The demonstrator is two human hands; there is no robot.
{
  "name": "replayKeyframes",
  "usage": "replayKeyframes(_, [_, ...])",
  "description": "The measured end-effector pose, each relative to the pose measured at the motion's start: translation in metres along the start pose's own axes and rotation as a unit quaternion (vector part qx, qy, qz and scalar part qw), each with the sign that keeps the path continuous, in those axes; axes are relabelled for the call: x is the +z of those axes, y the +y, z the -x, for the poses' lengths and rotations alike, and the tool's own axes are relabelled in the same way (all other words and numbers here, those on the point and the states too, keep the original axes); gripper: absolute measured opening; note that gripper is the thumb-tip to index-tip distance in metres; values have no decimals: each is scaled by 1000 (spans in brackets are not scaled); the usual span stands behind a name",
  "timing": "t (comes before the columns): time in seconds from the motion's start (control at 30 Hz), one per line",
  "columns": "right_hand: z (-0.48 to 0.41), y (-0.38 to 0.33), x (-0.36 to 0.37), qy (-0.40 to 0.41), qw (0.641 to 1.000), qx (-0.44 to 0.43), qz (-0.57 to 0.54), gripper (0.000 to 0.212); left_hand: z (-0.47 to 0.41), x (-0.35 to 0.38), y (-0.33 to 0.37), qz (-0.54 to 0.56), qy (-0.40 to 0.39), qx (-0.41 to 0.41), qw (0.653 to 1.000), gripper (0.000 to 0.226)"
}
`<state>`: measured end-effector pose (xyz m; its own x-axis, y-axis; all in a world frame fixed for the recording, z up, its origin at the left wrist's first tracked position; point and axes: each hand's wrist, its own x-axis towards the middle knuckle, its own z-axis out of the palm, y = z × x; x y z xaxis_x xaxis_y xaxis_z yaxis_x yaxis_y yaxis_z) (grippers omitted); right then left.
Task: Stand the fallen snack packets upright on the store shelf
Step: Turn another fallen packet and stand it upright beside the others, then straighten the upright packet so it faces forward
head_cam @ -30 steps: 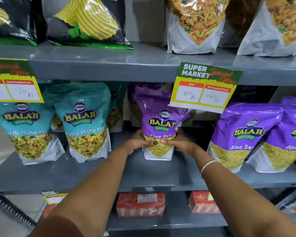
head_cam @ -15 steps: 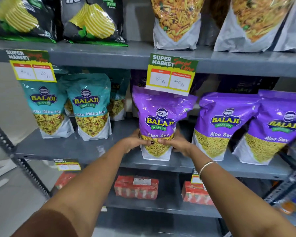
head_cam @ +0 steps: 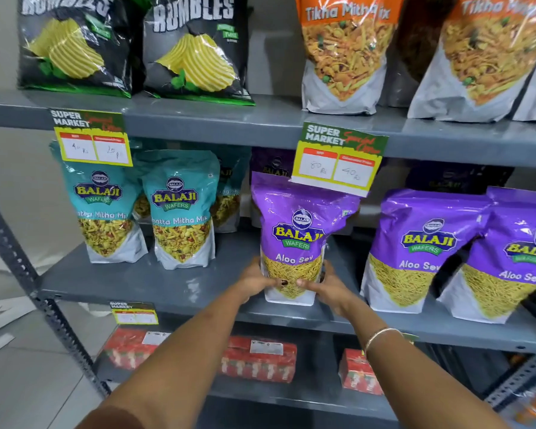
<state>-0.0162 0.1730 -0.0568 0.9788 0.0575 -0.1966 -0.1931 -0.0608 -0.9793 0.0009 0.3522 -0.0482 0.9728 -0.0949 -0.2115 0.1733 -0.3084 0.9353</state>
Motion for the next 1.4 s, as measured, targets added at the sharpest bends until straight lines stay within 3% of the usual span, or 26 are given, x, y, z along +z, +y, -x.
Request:
replayKeyframes(0.4, [-27,-11,63,30,999,-7,23,79,-36,-65,-28,-59,-15,-15,998,77])
replayKeyframes(0.5, [-26,-7,56,18,998,12,59,92,-37,-62,-33,-119,-29,-31,992,79])
replayKeyframes(0.6, [-17,0,35,48,993,41,102,93,-38,-64,-30,-161,-99,-110,976,44])
replayKeyframes(0.67, [-6,0,13,78,985,62,143,70,-31,-64,-21,-177,-199,-212,940,23])
replayKeyframes(0.77, [10,-6,-29,115,931,154,311,18,-21,-48,-6,-198,-318,-257,891,28])
replayKeyframes(0.9, [36,-15,-81,20,831,379,407,39,-12,6,18,-182,-352,-205,895,29])
replayKeyframes(0.97, [41,-10,-109,28,813,380,440,39,-8,39,29,-162,-337,-159,914,37])
replayKeyframes(1.03, [46,-4,-147,107,843,294,437,32,-6,79,39,-143,-298,-109,938,41])
replayKeyframes(1.1, [49,5,-179,174,905,233,311,24,-6,116,47,-124,-230,-62,963,61])
replayKeyframes(1.17, [46,11,-204,183,941,173,224,21,-6,153,56,-111,-177,-22,978,81])
replayKeyframes(1.2, [43,15,-212,171,960,120,187,36,-5,166,60,-106,-151,-1,983,79])
replayKeyframes(1.27, [38,15,-221,133,978,59,151,95,-8,188,63,-85,-104,22,991,76])
replayKeyframes(1.3, [35,15,-226,111,982,41,147,110,-10,199,66,-77,-87,27,993,77])
replayKeyframes(1.4, [24,15,-225,73,988,3,133,103,-10,210,67,-28,-60,24,997,90])
